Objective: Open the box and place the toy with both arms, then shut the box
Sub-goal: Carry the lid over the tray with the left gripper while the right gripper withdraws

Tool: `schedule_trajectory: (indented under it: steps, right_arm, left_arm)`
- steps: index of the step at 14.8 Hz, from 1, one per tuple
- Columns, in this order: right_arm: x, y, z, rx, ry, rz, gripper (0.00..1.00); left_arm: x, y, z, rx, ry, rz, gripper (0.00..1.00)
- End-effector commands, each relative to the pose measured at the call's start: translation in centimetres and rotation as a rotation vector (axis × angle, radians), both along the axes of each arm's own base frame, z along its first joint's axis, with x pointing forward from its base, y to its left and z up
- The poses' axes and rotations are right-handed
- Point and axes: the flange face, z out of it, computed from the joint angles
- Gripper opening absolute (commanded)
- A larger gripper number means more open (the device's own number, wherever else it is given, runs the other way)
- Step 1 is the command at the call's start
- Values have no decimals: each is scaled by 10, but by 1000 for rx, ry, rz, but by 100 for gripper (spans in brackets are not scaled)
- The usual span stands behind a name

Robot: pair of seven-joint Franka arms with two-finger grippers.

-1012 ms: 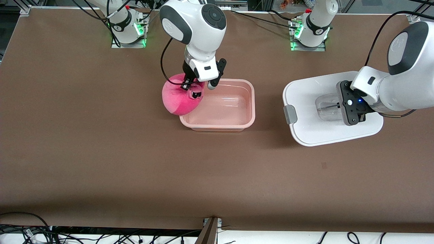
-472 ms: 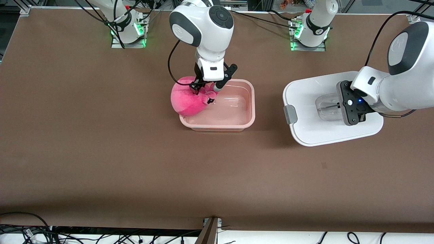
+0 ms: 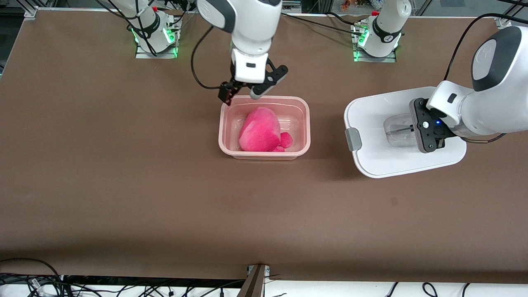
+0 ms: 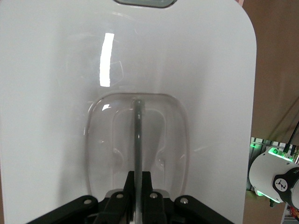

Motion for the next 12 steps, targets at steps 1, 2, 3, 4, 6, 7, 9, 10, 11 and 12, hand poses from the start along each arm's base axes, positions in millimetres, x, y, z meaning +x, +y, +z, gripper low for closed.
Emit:
schedule_trajectory:
  steps: [1, 2, 3, 4, 6, 7, 9, 10, 11, 12]
  right_arm:
    - [58, -82, 30, 92, 73, -185, 100]
    - [81, -121, 35, 132, 101, -263, 100]
    - [105, -164, 34, 168, 132, -340, 100]
    - [122, -204, 33, 184, 158, -410, 100]
    - [144, -271, 31, 181, 181, -488, 100]
    - [152, -298, 30, 185, 183, -516, 100]
    - [162, -346, 29, 186, 178, -587, 100]
    - [164, -364, 28, 176, 186, -619, 100]
    - [165, -384, 27, 168, 193, -658, 100]
    - [166, -395, 28, 167, 188, -680, 100]
  left_arm:
    - [1, -1, 6, 17, -3, -29, 0]
    - [1, -2, 6, 17, -3, -29, 0]
    - [0, -7, 6, 17, -3, -35, 0]
    - [-2, -22, 5, 9, 0, -51, 0]
    - [-10, -62, 6, -1, -2, -112, 0]
    - [-16, -89, 7, -6, -6, -146, 0]
    - [-23, -144, 1, -1, -23, -162, 0]
    - [-27, -170, -2, -7, -33, -174, 0]
    - [-33, -195, -8, -15, -41, -204, 0]
    - [-38, -221, -13, -26, -68, -240, 0]
